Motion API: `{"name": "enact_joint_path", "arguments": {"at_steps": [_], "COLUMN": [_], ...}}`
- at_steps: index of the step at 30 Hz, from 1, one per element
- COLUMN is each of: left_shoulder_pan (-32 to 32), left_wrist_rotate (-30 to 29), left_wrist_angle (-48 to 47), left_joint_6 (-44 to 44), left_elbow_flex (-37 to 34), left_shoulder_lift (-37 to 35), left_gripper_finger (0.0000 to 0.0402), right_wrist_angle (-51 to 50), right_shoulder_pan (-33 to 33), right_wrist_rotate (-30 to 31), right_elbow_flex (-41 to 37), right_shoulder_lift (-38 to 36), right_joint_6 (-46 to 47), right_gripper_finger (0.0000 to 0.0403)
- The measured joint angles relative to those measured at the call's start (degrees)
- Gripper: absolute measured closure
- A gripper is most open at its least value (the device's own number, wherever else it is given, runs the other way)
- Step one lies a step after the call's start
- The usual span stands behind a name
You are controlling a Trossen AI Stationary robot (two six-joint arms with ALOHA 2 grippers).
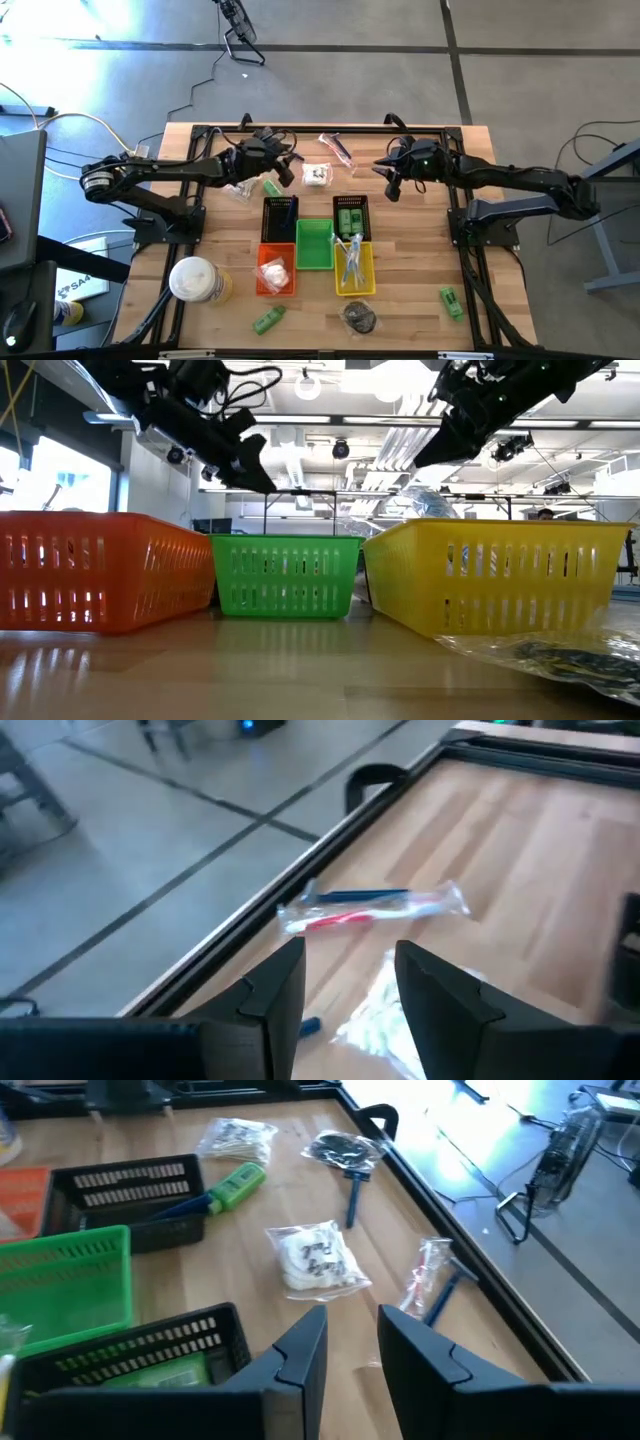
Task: Pick & Place Travel size toiletries
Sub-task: Put the top black hairbrush into the green bin
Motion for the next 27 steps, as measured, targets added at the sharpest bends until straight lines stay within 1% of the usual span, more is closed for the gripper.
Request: {"name": "enact_joint_path", "arguments": {"at_steps": [3,8,10,15,19,22,27], "left_shoulder_pan": [2.2,7.1,8.7,10.9,10.8,10.7,10.8], "left_wrist_rotate": [0.1,0.3,0.6,3.2,3.2,3.3,3.1], "left_wrist_angle": [-1.1,-2.6,-3.1,-2.9,-3.1,-7.2,-21.0], "left_joint_6": [-3.1,-12.2,-14.5,-17.0,-18.0,-18.1,-17.8], "left_elbow_flex": [0.0,0.0,0.0,0.0,0.0,3.1,12.6], "left_shoulder_lift": [1.6,2.7,2.7,2.7,3.4,4.7,9.7], "left_gripper_finger": [0.025,0.025,0.025,0.025,0.025,0.025,0.025], "right_wrist_angle": [0.0,0.0,0.0,0.2,1.8,3.0,3.1], "right_shoulder_pan": [-1.0,-1.6,-1.6,-1.6,-1.6,-1.6,-1.6], "right_wrist_rotate": [-0.7,-0.9,-0.9,-0.9,-0.9,-0.9,-0.9], "right_elbow_flex": [0.0,0.0,0.0,0.0,0.0,0.0,0.0], "right_shoulder_lift": [0.0,0.0,0.0,0.0,0.0,0.0,0.0], "right_joint_6": [0.0,0.3,0.3,0.4,0.4,0.2,-0.7], "right_gripper_finger": [0.0319,0.0319,0.0319,0.0319,0.0319,0.0319,0.0319]}}
